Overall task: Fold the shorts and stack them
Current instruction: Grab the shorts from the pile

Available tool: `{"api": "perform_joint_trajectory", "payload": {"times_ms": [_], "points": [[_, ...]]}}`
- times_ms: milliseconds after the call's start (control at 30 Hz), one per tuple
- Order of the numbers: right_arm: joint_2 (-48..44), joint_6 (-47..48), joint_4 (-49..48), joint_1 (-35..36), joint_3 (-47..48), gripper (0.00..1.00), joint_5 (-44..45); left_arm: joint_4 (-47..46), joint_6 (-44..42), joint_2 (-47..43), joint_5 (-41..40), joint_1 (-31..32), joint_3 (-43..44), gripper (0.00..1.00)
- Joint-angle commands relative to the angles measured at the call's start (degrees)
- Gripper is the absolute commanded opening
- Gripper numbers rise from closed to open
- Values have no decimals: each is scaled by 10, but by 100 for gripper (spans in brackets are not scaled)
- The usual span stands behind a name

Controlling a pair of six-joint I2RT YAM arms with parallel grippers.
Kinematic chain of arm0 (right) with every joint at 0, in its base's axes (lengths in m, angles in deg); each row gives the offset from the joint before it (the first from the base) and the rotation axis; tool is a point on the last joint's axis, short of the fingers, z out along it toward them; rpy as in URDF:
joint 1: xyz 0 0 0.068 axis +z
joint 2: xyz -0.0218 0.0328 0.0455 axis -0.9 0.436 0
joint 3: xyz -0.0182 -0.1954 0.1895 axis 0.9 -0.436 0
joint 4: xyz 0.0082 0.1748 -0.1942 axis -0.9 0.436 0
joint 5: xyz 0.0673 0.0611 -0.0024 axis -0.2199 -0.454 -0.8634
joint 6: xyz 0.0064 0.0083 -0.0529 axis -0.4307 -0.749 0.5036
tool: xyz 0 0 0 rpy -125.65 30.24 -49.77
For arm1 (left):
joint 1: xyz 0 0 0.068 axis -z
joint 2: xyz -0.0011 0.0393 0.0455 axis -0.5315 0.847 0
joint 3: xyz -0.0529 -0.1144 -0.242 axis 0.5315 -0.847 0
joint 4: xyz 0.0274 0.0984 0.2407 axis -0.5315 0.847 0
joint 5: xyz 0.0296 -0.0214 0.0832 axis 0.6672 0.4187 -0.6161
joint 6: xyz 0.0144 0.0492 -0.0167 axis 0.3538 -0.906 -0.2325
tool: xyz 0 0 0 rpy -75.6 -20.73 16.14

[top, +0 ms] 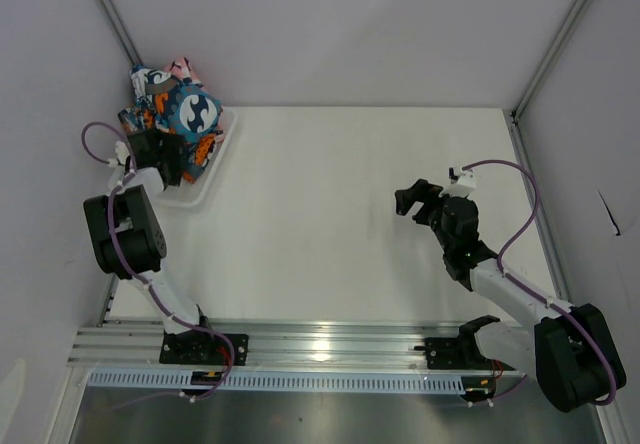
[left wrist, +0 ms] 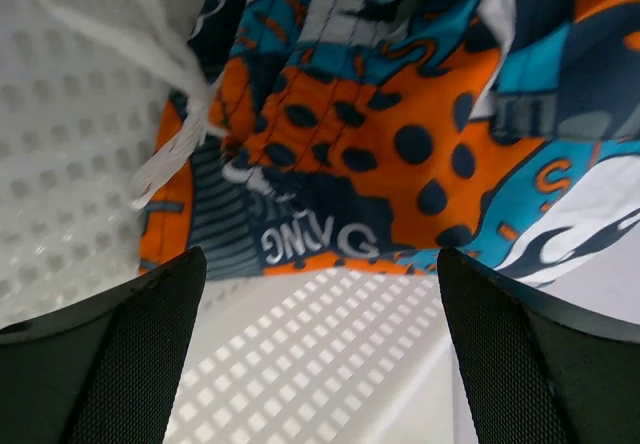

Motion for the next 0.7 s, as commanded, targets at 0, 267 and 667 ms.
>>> {"api": "perform_joint_trajectory", "payload": {"times_ms": [0,267,667], "points": [[0,10,-25,2,17,100,-6,-104,27,23,-33,4,29,99],[14,9,-31,3,20,100,-18,-172,21,113,-20,5,124,56],[35,7,-34,3,28,100,-23,-73,-21,29,-12,24,177,0]]}}
